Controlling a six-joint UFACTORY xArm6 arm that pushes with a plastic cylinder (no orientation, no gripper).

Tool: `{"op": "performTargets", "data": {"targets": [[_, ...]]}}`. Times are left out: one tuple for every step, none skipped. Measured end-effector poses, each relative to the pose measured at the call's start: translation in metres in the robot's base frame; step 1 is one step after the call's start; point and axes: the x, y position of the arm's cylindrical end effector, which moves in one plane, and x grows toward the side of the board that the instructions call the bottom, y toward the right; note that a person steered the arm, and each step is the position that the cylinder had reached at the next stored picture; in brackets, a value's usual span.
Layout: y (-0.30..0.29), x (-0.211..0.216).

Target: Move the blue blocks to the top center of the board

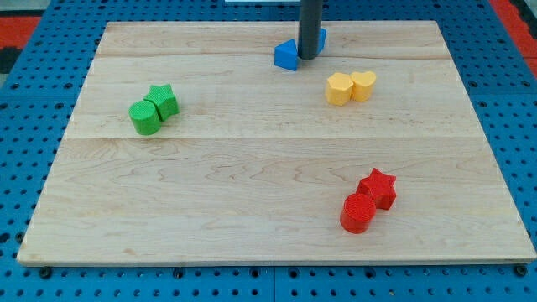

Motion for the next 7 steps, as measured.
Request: {"op": "performTargets", "data": {"targets": [[0.013, -0.026], [0.005, -0.036], [0.045, -0.051], [0.044, -0.074], [-0.019, -0.074], [-0.052, -0.071], [0.015, -0.046]]}}
